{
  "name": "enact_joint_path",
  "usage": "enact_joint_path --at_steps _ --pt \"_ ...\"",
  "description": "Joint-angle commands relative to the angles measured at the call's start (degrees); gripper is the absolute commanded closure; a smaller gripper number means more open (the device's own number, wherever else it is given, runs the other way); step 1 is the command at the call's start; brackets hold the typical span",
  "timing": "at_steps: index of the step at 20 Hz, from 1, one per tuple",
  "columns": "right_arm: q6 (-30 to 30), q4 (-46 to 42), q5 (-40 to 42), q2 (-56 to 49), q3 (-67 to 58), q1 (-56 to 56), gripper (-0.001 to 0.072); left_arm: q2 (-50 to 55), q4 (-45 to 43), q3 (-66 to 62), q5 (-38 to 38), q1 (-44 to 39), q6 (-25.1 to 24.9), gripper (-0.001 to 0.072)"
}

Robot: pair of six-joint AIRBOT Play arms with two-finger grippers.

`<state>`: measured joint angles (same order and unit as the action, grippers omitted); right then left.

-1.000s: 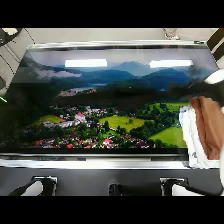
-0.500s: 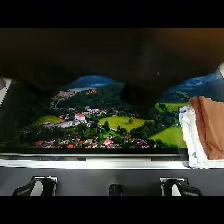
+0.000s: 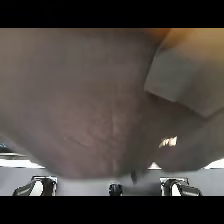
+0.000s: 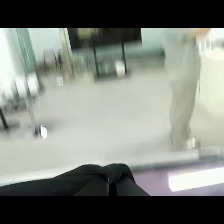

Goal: Fold the shirts.

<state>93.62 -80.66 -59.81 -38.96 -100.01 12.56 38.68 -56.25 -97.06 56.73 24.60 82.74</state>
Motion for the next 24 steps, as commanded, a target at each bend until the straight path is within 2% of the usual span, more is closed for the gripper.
enact_joint_path --at_steps 1,2,4,7,9,11,14,16,18,20,24 --pt "1.9 -1.0 -20.0 -11.3 0.1 0.0 0.0663 8.4 -1.4 3.0 16.1 -0.1 -1.3 0.0687" --pt "1.3 -0.2 -25.8 -17.2 0.3 0.0 0.0663 11.6 -1.4 6.2 18.9 -0.4 -2.1 0.0687" --pt "-0.7 4.7 -28.2 -28.8 2.7 0.0 0.0663 17.9 -3.9 16.1 18.9 -2.5 -4.1 0.0687" --pt "-0.6 7.7 -22.2 -44.8 5.9 -1.4 0.0663 28.5 -8.8 28.6 7.1 -7.4 -4.3 0.0687" --pt "-0.6 8.7 -14.4 -53.4 5.9 -4.5 0.0663 37.8 -7.9 28.8 -0.1 -9.4 -3.7 0.0687" --pt "-0.3 8.9 -3.5 -58.7 5.9 -7.1 0.0663 46.8 -3.1 24.4 -4.2 -10.4 -3.7 0.0687" --pt "7.3 8.9 14.3 -61.1 5.9 -7.2 0.0662 56.4 0.8 13.7 -6.4 -10.4 -3.7 0.0687" --pt "11.1 8.7 20.7 -61.1 5.9 -6.2 0.0663 60.3 0.8 7.8 -6.7 -10.4 -2.8 0.0686" --pt "11.2 8.9 18.8 -61.4 5.9 -6.0 0.0662 62.7 0.9 5.7 -5.7 -10.7 -1.7 0.0686" --pt "10.0 8.2 12.9 -61.4 5.9 -6.0 0.0662 63.7 0.8 5.7 -2.1 -11.1 -1.7 0.0685" --pt "0.7 7.3 -3.2 -58.5 5.9 -4.4 0.0661 60.9 0.2 5.7 10.0 -9.9 -5.9 0.0685"
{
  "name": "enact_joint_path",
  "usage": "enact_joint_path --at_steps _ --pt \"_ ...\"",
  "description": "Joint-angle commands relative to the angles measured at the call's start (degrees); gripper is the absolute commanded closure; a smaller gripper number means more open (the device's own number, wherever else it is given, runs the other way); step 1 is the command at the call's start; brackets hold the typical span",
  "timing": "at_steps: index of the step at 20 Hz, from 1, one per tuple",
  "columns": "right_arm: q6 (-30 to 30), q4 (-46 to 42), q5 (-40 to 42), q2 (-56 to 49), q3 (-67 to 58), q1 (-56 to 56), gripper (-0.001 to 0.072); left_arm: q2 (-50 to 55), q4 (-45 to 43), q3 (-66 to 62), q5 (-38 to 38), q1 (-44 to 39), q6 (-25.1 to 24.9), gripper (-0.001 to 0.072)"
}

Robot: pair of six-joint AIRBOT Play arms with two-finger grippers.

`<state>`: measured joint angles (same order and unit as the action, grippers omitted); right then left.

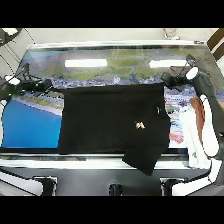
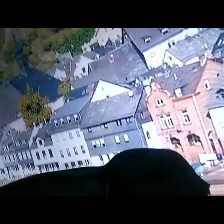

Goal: Fold the shirts.

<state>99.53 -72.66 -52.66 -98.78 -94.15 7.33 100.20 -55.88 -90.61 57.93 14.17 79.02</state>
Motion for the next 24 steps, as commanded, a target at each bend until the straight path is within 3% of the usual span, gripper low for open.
enact_joint_path --at_steps 1,3,6,16,17,18,19,24 --pt "-6.0 -1.6 -16.3 1.7 0.0 1.2 0.0661 -0.9 -0.2 -0.7 13.7 0.8 -2.2 0.0685" --pt "-6.0 -4.6 -27.3 1.2 0.1 1.4 0.0661 -0.2 -1.7 -0.2 24.1 0.7 -2.1 0.0685" --pt "-5.9 -6.7 -34.1 0.1 2.1 1.4 0.0661 0.2 -4.1 3.5 31.2 0.7 -1.4 0.0685" --pt "-5.4 -4.0 -31.4 -1.1 9.2 1.4 0.066 0.2 -6.7 10.2 32.6 0.5 0.7 0.0684" --pt "-5.4 -3.9 -31.4 -1.1 9.0 1.4 0.0594 0.1 -6.5 10.0 32.6 0.5 0.7 0.0579" --pt "-5.5 -3.8 -31.7 -1.1 8.4 1.5 0.0397 0.0 -6.4 9.8 32.9 0.5 0.7 0.0338" --pt "-6.1 -3.9 -33.6 -0.8 7.4 1.5 0.0292 -0.3 -6.5 9.3 33.6 0.6 0.7 0.0231" --pt "-8.7 -5.0 -42.0 7.1 6.0 4.9 0.0258 -7.3 -7.7 9.6 36.2 3.4 0.8 0.0239"
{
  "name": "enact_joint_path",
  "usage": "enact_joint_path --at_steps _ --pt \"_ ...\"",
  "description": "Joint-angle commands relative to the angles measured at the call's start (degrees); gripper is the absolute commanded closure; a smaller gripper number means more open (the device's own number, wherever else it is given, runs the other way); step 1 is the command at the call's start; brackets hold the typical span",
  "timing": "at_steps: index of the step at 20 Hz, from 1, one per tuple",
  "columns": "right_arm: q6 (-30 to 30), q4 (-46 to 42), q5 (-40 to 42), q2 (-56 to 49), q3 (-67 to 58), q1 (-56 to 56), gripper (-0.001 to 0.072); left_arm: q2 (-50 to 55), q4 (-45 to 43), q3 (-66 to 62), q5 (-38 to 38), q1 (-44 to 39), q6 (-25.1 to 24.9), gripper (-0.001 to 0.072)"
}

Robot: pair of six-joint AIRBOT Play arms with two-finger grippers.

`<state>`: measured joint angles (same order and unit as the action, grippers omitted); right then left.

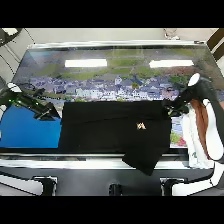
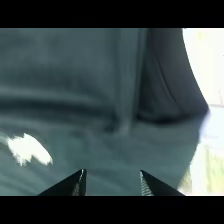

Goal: Fold the shirts.

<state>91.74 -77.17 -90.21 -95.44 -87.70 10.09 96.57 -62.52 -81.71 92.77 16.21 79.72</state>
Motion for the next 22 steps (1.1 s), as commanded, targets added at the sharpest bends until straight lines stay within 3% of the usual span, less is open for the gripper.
enact_joint_path --at_steps 1,6,9,16,18,22 --pt "-0.9 -0.7 -5.2 5.2 -0.2 3.7 0.0259 -6.4 -2.3 3.1 1.2 2.0 0.2 0.024" --pt "-0.9 -0.7 -3.8 13.2 9.0 7.9 0.026 -23.0 -4.0 31.9 -10.4 3.5 -3.2 0.0241" --pt "-0.9 0.0 -3.1 16.4 11.1 7.9 0.0261 -27.6 -4.0 44.3 -15.1 3.5 -6.0 0.0241" --pt "-1.2 0.0 -3.1 19.1 11.1 7.9 0.027 -27.6 -0.9 48.1 -21.4 3.3 -6.5 0.0245" --pt "-1.2 0.0 -2.9 19.1 11.1 7.9 0.027 -27.0 0.2 48.7 -22.7 3.3 -6.4 0.0324" --pt "-1.6 -0.3 -3.0 19.1 11.2 7.9 0.027 -27.0 0.2 50.1 -23.5 3.3 -6.4 0.0331"
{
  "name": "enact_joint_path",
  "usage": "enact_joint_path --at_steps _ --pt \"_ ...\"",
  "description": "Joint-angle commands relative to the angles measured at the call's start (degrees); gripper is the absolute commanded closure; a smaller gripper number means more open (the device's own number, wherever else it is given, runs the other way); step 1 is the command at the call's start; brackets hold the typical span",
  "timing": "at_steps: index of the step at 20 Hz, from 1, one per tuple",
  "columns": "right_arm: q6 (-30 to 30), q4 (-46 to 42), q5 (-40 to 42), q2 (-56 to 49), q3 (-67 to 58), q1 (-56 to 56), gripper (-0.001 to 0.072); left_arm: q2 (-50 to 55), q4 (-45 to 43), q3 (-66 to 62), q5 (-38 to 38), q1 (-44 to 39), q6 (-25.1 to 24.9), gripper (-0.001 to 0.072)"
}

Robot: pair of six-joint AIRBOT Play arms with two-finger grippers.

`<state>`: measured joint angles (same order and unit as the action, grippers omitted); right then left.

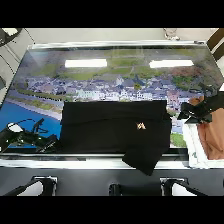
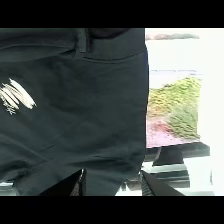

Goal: Fold the shirts.

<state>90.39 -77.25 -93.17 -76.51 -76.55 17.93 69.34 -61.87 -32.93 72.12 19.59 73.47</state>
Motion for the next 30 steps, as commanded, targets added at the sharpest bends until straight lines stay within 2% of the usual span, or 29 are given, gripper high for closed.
enact_joint_path --at_steps 1,2,4,6,8,11,16,22,23,25,27,30 --pt "-0.2 -0.2 -0.2 0.2 0.5 0.0 0.027 0.2 -0.5 1.8 -2.8 0.0 -0.2 0.0429" --pt "-0.2 -0.1 -0.1 0.6 2.2 0.0 0.027 0.2 -0.5 1.9 -2.8 0.0 -0.2 0.0576" --pt "-0.2 0.1 0.9 3.2 10.3 0.0 0.0268 0.2 -0.5 1.9 -3.1 0.0 -0.4 0.0684" --pt "-0.2 2.3 3.6 7.5 21.4 0.0 0.0261 0.2 -0.5 1.9 -3.1 0.0 -1.1 0.0683" --pt "-2.9 7.8 7.8 12.8 31.7 0.0 0.0249 0.2 -0.5 1.9 -3.0 0.0 -1.6 0.0683" --pt "-1.9 5.9 14.2 17.1 41.4 0.0 0.0254 0.2 -0.5 1.9 -2.9 0.0 -1.5 0.0683" --pt "-3.3 10.7 19.6 17.1 47.8 0.0 0.0268 0.2 -0.4 1.9 -3.0 0.0 -1.5 0.0683" --pt "-3.2 12.5 24.9 17.1 51.9 0.0 0.0274 0.2 -0.5 1.9 -3.0 0.0 -1.5 0.0683" --pt "-3.2 12.6 25.6 17.1 52.5 0.0 0.0297 0.2 -0.5 1.9 -3.0 0.0 -1.5 0.0683" --pt "-3.2 12.1 27.4 17.1 53.0 0.0 0.042 0.2 -0.5 1.9 -3.0 0.0 -1.5 0.0683" --pt "-1.9 12.1 29.0 17.1 52.9 0.0 0.0662 0.2 -0.4 1.9 -3.0 0.0 -1.5 0.0683" --pt "-3.2 12.2 27.3 17.1 51.7 0.0 0.0662 0.1 -0.4 1.1 -3.0 0.0 -2.6 0.0684"
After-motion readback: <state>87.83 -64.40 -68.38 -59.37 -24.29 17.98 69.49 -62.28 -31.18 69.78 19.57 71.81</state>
